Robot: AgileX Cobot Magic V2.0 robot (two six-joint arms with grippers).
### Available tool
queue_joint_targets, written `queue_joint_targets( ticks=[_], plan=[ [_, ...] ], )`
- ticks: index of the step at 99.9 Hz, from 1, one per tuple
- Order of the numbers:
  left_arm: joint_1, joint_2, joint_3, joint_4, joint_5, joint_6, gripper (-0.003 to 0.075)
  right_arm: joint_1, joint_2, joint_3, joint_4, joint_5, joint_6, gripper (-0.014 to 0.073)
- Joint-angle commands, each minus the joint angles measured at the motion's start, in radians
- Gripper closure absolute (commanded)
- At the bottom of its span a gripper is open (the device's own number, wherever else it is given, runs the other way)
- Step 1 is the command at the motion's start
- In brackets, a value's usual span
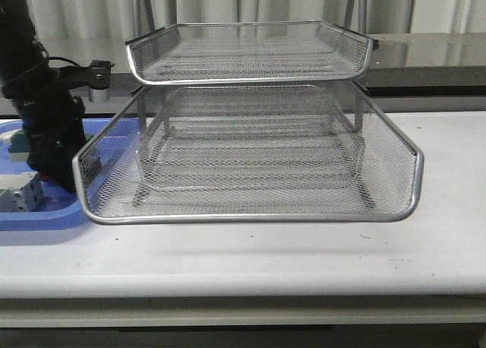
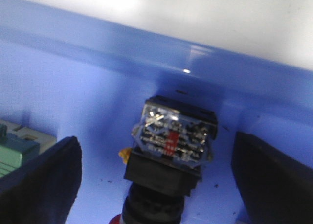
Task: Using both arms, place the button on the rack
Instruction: 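Lift the red push button out of the blue bin with the left gripper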
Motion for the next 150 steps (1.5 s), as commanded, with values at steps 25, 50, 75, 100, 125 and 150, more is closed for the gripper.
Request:
queue_joint_targets(
  ticks=[25,50,75,100,125,150],
  plan=[
    [-0.005,-0.056,-0.028,-0.026,-0.018,0.000,0.0138,-0.002,0.004,-0.031,-0.013,-0.054,-0.002,0.0664],
    [-0.005,-0.056,-0.028,-0.028,-0.009,0.000,0.0143,-0.002,0.004,-0.031,-0.013,-0.054,-0.002,0.0664],
    [-0.005,-0.056,-0.028,-0.028,0.019,0.000,0.0312,-0.002,0.004,-0.031,-0.013,-0.054,-0.002,0.0664],
    [-0.005,-0.056,-0.028,-0.028,0.010,0.000,0.0546,-0.002,0.004,-0.031,-0.013,-0.054,-0.002,0.0664],
    [-0.005,-0.057,-0.058,-0.028,0.044,0.000,0.0682,-0.002,0.004,-0.031,-0.013,-0.054,-0.002,0.0664],
    [-0.005,-0.057,-0.201,-0.028,0.261,-0.004,0.0741,-0.002,0.004,-0.031,-0.013,-0.054,-0.002,0.0664]
  ],
)
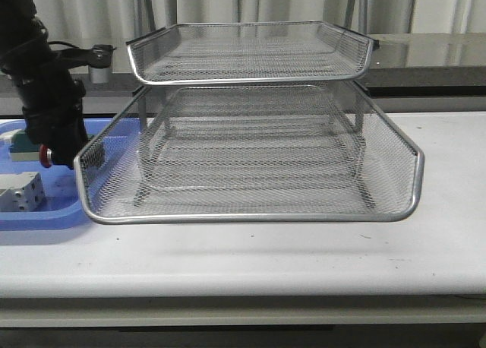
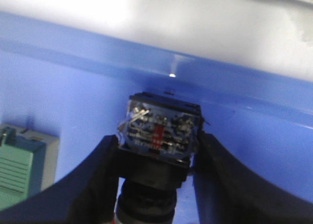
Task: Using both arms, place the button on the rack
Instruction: 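Lift the red push button out of the blue bin with the left gripper, then carry the button over the pulled-out middle tray, lower it and open the left gripper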
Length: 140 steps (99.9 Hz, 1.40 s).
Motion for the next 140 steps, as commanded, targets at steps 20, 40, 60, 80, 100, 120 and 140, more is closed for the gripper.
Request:
queue_joint_targets(
  ticks=[20,40,60,80,100,120,140],
  plan=[
    [-0.005,-0.061,-0.198,-0.017,0.219,-0.035,0.0741,-0.002,0.004,-0.031,-0.013,-0.055,-0.002,0.0664],
    [-0.005,-0.088,-0.233,-0.005,0.219,-0.110,0.0741,-0.002,0.004,-0.031,-0.013,-0.055,-0.002,0.0664],
    [-0.005,-0.148,-0.233,0.033,0.219,-0.144,0.0741,-0.002,0.004,-0.031,-0.013,-0.055,-0.002,0.0664],
    [-0.005,-0.225,-0.231,0.038,0.219,-0.225,0.0741,-0.002,0.004,-0.031,-0.013,-0.055,-0.002,0.0664],
    [-0.005,-0.309,-0.229,0.053,0.219,-0.317,0.0740,-0.002,0.004,-0.031,-0.013,-0.055,-0.002,0.0664],
    [-0.005,-0.432,-0.143,0.055,0.219,-0.325,0.0740,-0.002,0.004,-0.031,-0.013,-0.055,-0.002,0.0664],
    [-0.005,-0.574,0.035,0.054,0.219,-0.321,0.0741,-0.002,0.004,-0.031,-0.013,-0.055,-0.002,0.0664]
  ],
)
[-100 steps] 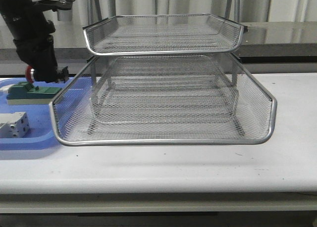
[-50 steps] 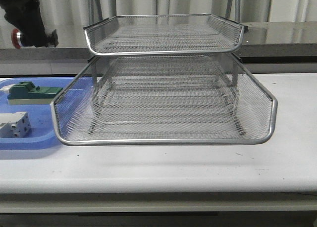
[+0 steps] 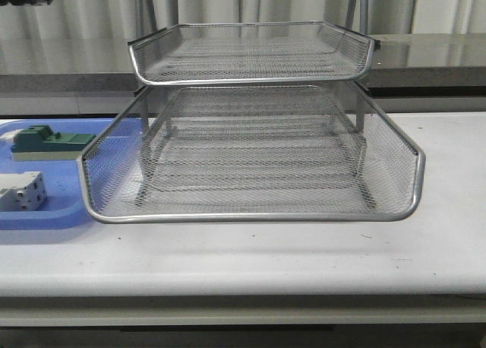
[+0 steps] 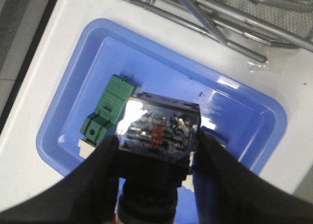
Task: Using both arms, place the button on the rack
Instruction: 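Carry the button over the pulled-out middle tray, lower it and open the left gripper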
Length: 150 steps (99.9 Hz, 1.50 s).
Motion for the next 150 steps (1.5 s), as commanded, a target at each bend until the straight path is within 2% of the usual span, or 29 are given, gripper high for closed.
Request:
queue_joint_targets(
  ticks=[1,20,32,67,98,123,150],
  plan=[
    [-0.005,-0.112,0.041,-0.020,0.014,-0.008,0.0741,-0.002,0.004,-0.031,-0.013,-0.055,-0.002,0.0664],
    [-0.009,-0.207,0.168,-0.105,0.014,-0.001,0.0741,-0.002,0.004,-0.031,-0.013,-0.055,-0.002,0.0664],
    [-0.049,-0.229,0.212,-0.142,0.014,-0.001,0.0741,-0.002,0.004,-0.031,-0.013,-0.055,-0.002,0.0664],
    [-0.323,-0.202,0.245,-0.155,-0.001,-0.001,0.0741,-0.002,0.004,-0.031,-0.013,-0.055,-0.002,0.0664],
    [-0.503,-0.093,0.245,-0.157,-0.147,-0.001,0.0741,-0.002,0.004,-0.031,-0.013,-0.055,-0.002,0.0664],
    [-0.554,0.020,0.245,-0.157,-0.276,-0.001,0.0741,-0.002,0.004,-0.031,-0.013,-0.055,-0.002,0.0664],
    [-0.554,0.088,0.245,-0.172,-0.284,-0.001,0.0740,-0.002,0.004,-0.031,-0.013,-0.055,-0.002,0.0664]
  ],
)
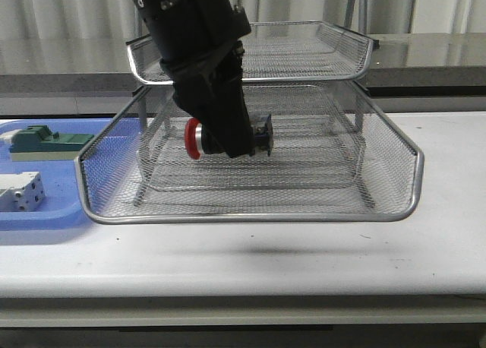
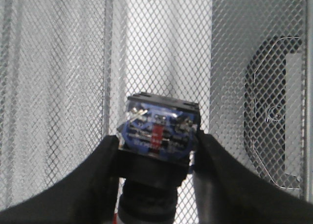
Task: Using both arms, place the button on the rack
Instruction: 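Carry the button over the pulled-out middle tray, lower it and open the left gripper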
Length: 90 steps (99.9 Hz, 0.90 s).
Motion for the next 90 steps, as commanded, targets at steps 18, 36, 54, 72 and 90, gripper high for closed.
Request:
queue_joint_targets(
  ticks=[18,36,54,72,90],
  plan=[
    [-0.008,-0.037,-0.027,-0.042,-0.007,-0.001,0.0619,-0.002,0.004,-0.031,-0.013,-0.055,-0.002,0.0664],
    [-0.008,-0.037,-0.027,-0.044,0.007,-0.007,0.0272,-0.002,0.004,-0.031,-0.013,-0.055,-0.002,0.0664],
    [-0.008,-0.037,-0.029,-0.046,0.005,-0.007,0.0153,-0.002,0.004,-0.031,-0.013,-0.055,-0.002,0.0664],
    [-0.008,-0.049,-0.029,-0.063,0.021,-0.011,0.0153,-0.002,0.004,-0.031,-0.013,-0.055,-0.002,0.0664],
    [-0.008,-0.084,-0.051,-0.103,0.062,-0.077,0.0153,-0.002,0.004,-0.031,-0.013,-0.055,-0.002,0.0664]
  ],
)
